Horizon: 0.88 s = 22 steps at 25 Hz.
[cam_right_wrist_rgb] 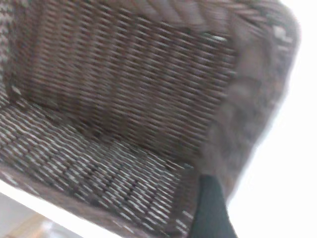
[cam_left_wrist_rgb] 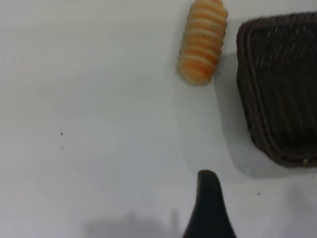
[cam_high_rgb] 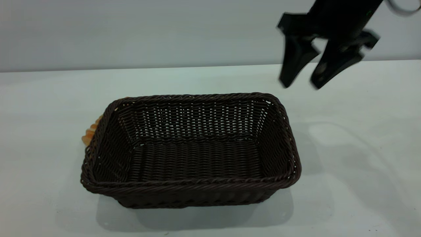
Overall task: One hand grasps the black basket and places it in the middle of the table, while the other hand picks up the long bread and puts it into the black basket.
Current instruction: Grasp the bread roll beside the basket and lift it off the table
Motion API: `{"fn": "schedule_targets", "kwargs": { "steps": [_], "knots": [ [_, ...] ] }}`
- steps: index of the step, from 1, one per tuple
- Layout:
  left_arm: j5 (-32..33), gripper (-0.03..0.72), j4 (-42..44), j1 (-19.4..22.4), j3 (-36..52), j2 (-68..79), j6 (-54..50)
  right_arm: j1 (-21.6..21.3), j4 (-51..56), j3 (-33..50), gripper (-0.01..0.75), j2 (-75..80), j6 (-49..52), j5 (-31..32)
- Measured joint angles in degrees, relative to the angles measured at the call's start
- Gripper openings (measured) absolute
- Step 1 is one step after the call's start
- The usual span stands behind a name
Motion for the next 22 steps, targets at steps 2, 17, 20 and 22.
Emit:
{"fn": "schedule_targets", "kwargs": {
  "steps": [2, 17, 20, 22],
  "knots": [
    [-1.4, 0.585, -0.2, 0.0, 0.0, 0.2, 0.3, 0.0, -6.0, 0.0, 0.567, -2.3, 1.5, 2.7],
    [-4.2, 0.585, -0.3, 0.0, -14.8, 37.1, 9.5, 0.0, -24.3, 0.0, 0.567, -23.5, 9.4, 20.4],
    [-7.3, 0.585, -0.3, 0.0, -19.2, 46.8, 13.3, 0.0, -23.7, 0.0, 0.567, -27.0, 9.4, 20.6],
    [-8.9, 0.585, -0.3, 0.0, -22.3, 53.5, 15.8, 0.0, -23.3, 0.0, 0.567, -28.6, 9.4, 20.8]
  ]
}}
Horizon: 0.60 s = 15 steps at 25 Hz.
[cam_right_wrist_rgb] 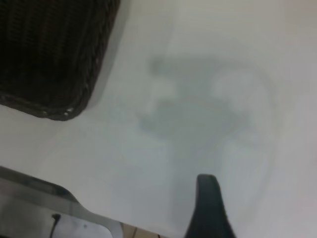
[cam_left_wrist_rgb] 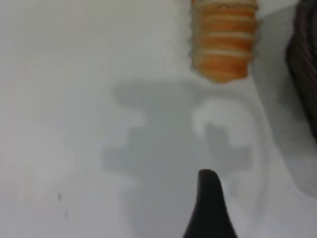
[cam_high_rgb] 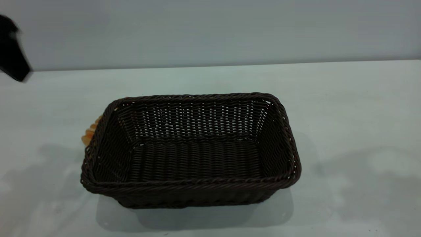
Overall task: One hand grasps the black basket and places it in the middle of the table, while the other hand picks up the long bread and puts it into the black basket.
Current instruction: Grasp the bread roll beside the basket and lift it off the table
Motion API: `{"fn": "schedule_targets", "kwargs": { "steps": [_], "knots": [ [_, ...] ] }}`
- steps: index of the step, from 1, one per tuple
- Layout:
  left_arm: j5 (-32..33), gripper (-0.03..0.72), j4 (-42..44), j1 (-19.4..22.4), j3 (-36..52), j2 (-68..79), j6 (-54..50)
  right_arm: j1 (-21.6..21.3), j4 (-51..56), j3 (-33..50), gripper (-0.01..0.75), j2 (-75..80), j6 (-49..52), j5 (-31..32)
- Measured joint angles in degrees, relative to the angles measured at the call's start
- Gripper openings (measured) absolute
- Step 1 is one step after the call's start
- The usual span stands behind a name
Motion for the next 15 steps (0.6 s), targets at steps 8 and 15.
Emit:
{"fn": "schedule_targets", "kwargs": {
  "steps": [8, 15],
  "knots": [
    [0.1, 0.585, -6.9, 0.0, -18.5, 21.6, 1.9, 0.0, 0.1, 4.0, 0.566, -2.2, 0.0, 0.2],
    [0.6, 0.545, -11.3, -1.2, -33.1, 35.4, 2.4, 0.0, 0.1, 12.9, 0.566, -2.2, 0.1, -1.0]
  ]
}}
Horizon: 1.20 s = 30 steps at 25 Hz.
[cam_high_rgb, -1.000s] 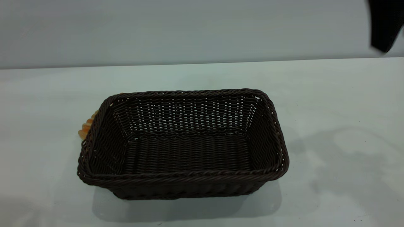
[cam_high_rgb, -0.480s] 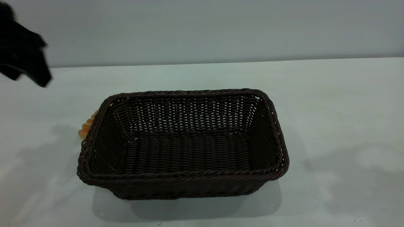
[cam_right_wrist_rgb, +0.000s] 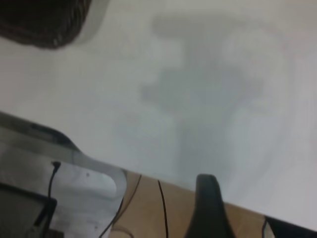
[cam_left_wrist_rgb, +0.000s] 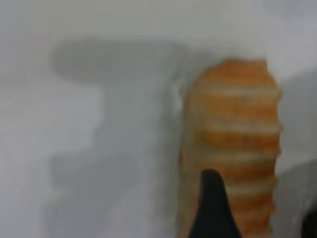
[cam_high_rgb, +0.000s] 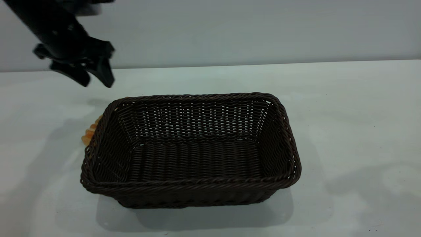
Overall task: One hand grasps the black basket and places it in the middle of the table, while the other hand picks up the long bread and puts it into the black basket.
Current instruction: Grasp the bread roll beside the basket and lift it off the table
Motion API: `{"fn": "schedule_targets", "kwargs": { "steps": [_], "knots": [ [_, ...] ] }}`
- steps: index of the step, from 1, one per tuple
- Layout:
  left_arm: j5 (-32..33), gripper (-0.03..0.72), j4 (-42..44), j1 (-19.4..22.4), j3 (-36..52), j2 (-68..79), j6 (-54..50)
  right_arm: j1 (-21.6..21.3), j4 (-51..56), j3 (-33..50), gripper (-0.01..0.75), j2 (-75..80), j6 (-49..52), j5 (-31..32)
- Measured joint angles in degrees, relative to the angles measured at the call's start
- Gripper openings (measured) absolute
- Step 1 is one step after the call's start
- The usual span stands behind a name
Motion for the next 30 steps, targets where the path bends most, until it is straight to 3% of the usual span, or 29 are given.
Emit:
{"fn": "schedule_targets", "kwargs": {
  "steps": [5, 13, 16, 19, 21, 25, 30],
  "knots": [
    [0.1, 0.520, -0.4, -2.1, -5.0, 7.0, 0.0, 0.0, 0.0, 0.8, 0.566, 0.0, 0.0, -0.8],
    [-0.7, 0.492, 1.8, -2.1, -5.7, 10.5, -2.1, 0.0, -0.1, 0.8, 0.566, 0.0, 0.1, -0.9],
    [-0.6, 0.381, 5.6, -2.1, -5.8, 10.6, -5.7, 0.0, -0.1, 0.8, 0.566, 0.0, 0.1, -1.0],
    [0.5, 0.163, 12.6, -2.1, -6.0, 10.6, -10.7, 0.0, -0.1, 0.8, 0.566, 0.0, 0.1, -1.0],
    [1.7, 0.078, 17.0, -2.1, -6.0, 10.6, -14.2, 0.0, -0.1, 0.8, 0.566, 0.0, 0.1, -1.0],
    [5.6, 0.053, 22.6, -2.1, -7.5, 9.5, -18.2, 0.0, -0.1, 0.8, 0.566, 0.0, 0.1, -1.0],
    [12.1, 0.052, 21.2, -2.8, -12.9, 3.2, -17.9, 0.0, -0.1, 0.8, 0.566, 0.0, 0.1, -1.4]
  ]
}}
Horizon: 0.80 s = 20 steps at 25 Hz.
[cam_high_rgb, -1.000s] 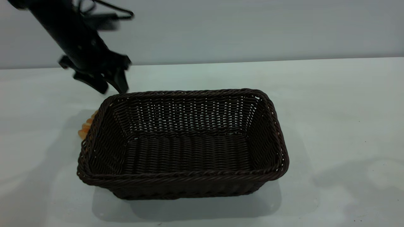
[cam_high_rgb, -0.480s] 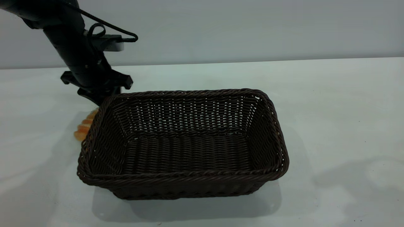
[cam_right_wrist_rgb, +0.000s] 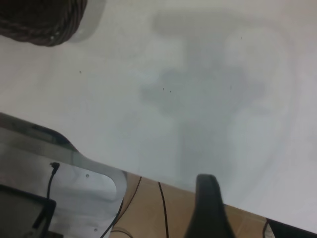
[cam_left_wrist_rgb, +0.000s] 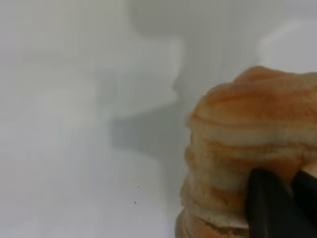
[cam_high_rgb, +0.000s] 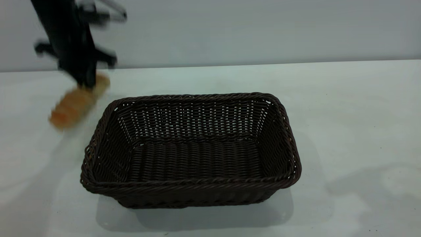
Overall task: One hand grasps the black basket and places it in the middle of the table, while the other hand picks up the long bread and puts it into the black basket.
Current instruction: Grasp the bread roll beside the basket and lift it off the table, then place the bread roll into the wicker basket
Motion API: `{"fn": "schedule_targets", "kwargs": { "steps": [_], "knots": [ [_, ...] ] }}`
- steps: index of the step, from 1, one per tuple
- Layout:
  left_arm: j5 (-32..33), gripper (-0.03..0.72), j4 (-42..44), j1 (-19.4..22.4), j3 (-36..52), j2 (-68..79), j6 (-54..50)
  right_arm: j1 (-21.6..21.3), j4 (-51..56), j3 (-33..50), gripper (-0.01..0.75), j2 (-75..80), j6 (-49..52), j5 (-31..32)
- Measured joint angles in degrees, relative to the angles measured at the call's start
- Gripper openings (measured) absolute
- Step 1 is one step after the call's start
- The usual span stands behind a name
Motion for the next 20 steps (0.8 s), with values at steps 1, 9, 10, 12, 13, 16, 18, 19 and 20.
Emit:
{"fn": "schedule_targets", "kwargs": {
  "steps": [1, 9, 10, 12, 13, 16, 18, 19, 20],
  "knots": [
    [1.4, 0.051, -0.7, -0.6, -1.1, -1.8, 1.2, 0.0, 0.0, 0.0, 0.566, 0.0, 0.0, -0.2],
    [19.6, 0.049, -4.6, -10.9, -3.0, -8.0, 8.9, 0.0, 0.0, 0.0, 0.566, 0.0, 0.1, -0.8],
    [21.6, 0.049, -4.7, -12.5, -2.9, -8.0, 8.9, 0.0, 0.0, 0.0, 0.566, 0.0, 0.1, -0.8],
    [22.2, 0.049, -5.3, -15.1, -2.4, -8.0, 8.9, 0.0, 0.0, 0.0, 0.566, 0.0, 0.1, -0.8],
    [22.2, 0.049, -6.2, -16.5, -2.3, -8.0, 8.9, 0.0, 0.0, 0.0, 0.566, 0.0, 0.1, -0.8],
    [22.2, 0.049, -8.7, -20.0, -2.3, -7.2, 8.9, 0.0, 0.0, 0.0, 0.566, 0.0, 0.1, -0.8],
    [22.2, 0.049, -10.5, -21.7, -2.3, -6.3, 8.9, 0.0, 0.0, 0.0, 0.566, 0.0, 0.1, -0.8],
    [22.2, 0.049, -11.2, -22.4, -2.3, -5.8, 9.0, 0.0, 0.0, 0.0, 0.566, 0.0, 0.1, -0.8],
    [22.2, 0.049, -11.9, -22.9, -2.3, -5.3, 9.0, 0.0, 0.0, 0.0, 0.566, 0.0, 0.1, -0.8]
  ]
}}
